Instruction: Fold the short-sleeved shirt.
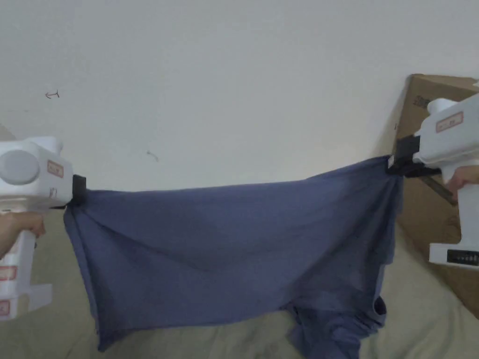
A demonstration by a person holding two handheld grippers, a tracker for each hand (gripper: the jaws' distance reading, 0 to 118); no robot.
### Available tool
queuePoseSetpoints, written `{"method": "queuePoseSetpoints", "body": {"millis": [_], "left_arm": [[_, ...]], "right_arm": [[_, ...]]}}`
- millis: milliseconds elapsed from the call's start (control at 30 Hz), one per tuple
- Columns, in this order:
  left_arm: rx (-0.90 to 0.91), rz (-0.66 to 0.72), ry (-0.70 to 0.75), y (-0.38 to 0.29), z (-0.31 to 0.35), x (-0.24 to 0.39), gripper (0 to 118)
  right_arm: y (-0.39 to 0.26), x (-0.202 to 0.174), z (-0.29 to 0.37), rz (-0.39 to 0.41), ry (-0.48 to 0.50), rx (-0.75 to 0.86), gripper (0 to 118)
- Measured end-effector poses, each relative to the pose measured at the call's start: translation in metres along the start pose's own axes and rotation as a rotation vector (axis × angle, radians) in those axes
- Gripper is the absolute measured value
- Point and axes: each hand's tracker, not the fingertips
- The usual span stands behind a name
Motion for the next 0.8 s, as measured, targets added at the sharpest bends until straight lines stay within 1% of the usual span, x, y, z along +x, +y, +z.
{"method": "queuePoseSetpoints", "body": {"millis": [133, 200, 267, 333, 367, 433, 533, 600, 700, 800], "left_arm": [[-0.095, 0.054, 0.006, -0.062, -0.037, -0.005, 2], [-0.109, 0.069, 0.005, -0.086, -0.046, -0.005, 2], [-0.154, 0.05, 0.005, -0.103, -0.05, -0.001, 2], [-0.179, 0.021, 0.009, -0.119, -0.048, 0.002, 2], [-0.172, 0.03, 0.011, -0.126, -0.045, 0.002, 2], [-0.182, 0.037, -0.004, -0.137, -0.032, -0.002, 2], [-0.176, 0.035, -0.007, -0.156, -0.002, -0.01, 2], [-0.174, 0.024, -0.01, -0.169, 0.023, -0.016, 2], [-0.161, 0.023, -0.015, -0.192, 0.066, -0.025, 2], [-0.151, -0.011, -0.023, -0.22, 0.109, -0.03, 2]], "right_arm": [[-0.069, 0.031, -0.049, -0.082, -0.001, -0.128, 0], [-0.101, 0.042, -0.065, -0.099, -0.016, -0.188, 0], [-0.128, 0.051, -0.074, -0.113, -0.023, -0.246, 0], [-0.152, 0.056, -0.069, -0.117, -0.022, -0.256, 0], [-0.161, 0.058, -0.065, -0.121, -0.018, -0.252, 0], [-0.176, 0.061, -0.045, -0.149, 0.02, -0.249, 0], [-0.198, 0.063, -0.004, -0.154, 0.035, -0.224, 0], [-0.211, 0.062, 0.027, -0.161, 0.046, -0.21, 0], [-0.237, 0.06, 0.077, -0.189, 0.09, -0.181, 0], [-0.266, 0.054, 0.123, -0.162, 0.096, -0.158, 0]]}}
